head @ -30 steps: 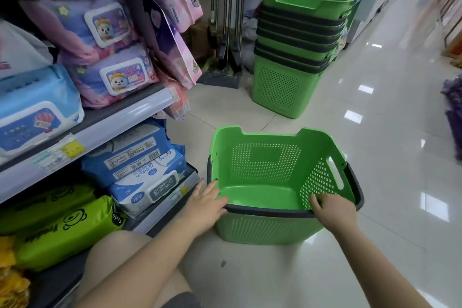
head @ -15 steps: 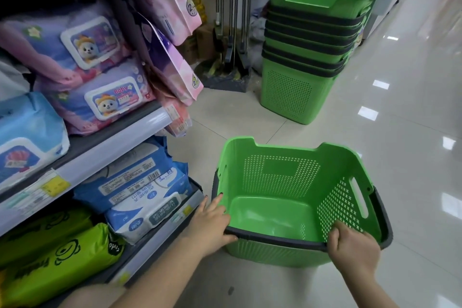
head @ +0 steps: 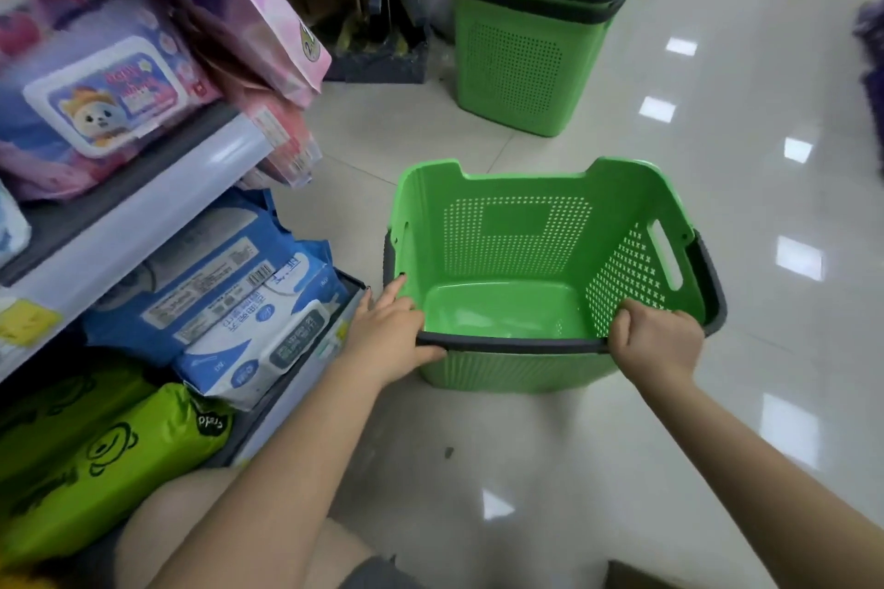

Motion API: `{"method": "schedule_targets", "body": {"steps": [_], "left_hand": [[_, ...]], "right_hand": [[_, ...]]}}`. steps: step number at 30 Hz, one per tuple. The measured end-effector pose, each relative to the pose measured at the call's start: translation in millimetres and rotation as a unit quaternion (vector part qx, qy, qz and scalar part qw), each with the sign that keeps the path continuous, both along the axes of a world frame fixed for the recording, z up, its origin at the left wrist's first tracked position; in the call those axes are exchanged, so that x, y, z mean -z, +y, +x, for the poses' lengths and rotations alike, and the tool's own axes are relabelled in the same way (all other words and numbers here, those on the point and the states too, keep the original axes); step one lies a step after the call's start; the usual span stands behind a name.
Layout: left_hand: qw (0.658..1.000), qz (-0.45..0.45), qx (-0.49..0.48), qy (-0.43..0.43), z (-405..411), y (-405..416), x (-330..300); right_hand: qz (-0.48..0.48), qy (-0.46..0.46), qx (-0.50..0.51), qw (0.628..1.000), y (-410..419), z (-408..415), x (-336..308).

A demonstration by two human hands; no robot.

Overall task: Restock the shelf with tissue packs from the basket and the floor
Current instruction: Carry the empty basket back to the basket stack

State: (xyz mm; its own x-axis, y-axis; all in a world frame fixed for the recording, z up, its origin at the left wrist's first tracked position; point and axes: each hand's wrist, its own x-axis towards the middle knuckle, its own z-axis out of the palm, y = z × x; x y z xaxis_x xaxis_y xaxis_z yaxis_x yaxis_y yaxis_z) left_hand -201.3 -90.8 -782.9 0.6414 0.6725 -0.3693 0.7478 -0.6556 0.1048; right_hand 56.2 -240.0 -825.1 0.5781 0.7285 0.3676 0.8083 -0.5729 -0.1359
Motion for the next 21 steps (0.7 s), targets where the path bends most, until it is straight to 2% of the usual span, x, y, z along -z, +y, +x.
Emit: {"method": "schedule_targets", "body": {"steps": [6,10,16,21], "left_hand": [[0.998,0.016,0.025,0.054,3.3,1.1,-0.3],[0.999,0.021,0.018,0.041,3.5,-1.6,-1.5],[0.988,0.083,0.088,0.093,8.4,-3.2,-12.6],[0.993,0.046,0.1,0.032,27.4,-20.2,-16.9]], "right_hand": [[-0.004,0.016,0.002,1.0,0.8,-3.3,-4.0],[0.001,0.026,0.012,1.0,0.4,-5.1,-4.3],[0.025,0.03,0.024,0.999,1.5,-8.3,-5.4],[0.012,0.051,0.025,0.998,0.5,-9.2,-3.8]]}}
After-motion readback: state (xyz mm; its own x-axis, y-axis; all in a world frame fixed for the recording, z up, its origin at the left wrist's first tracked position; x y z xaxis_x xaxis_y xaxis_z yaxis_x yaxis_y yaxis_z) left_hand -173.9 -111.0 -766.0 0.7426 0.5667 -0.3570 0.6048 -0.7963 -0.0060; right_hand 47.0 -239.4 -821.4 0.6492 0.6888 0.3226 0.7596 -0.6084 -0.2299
